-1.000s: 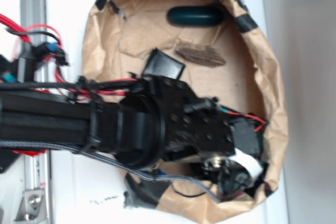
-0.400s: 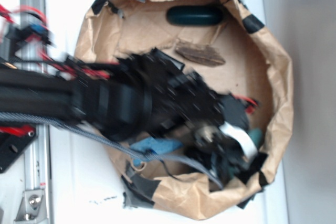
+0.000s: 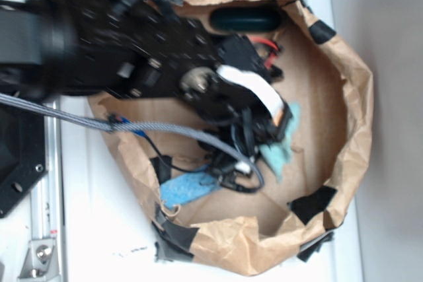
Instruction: Grab the blue cloth.
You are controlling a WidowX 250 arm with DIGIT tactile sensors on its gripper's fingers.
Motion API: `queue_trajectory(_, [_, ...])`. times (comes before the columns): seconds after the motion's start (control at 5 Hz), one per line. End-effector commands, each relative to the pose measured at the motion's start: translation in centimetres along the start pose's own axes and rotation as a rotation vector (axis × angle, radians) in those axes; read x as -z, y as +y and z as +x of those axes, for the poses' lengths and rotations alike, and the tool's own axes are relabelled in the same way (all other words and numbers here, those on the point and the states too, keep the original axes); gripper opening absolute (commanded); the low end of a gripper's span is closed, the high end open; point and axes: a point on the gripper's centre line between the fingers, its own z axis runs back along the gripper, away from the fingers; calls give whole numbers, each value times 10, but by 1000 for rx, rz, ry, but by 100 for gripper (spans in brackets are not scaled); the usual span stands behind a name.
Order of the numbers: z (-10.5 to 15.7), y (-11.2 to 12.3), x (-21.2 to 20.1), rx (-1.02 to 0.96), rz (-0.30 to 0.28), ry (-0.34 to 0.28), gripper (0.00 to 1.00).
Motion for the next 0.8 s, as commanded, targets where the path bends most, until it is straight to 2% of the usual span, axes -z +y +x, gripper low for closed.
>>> queue_trajectory(0.0, [10, 10, -54, -424, 189, 213, 0])
queue_trajectory(0.2, [18, 12, -50, -544, 242, 310, 0])
queue_trajectory(0.4, [22, 14, -45, -637, 281, 351, 0])
queue_trajectory(0.6, [23, 4, -35, -555, 311, 302, 0])
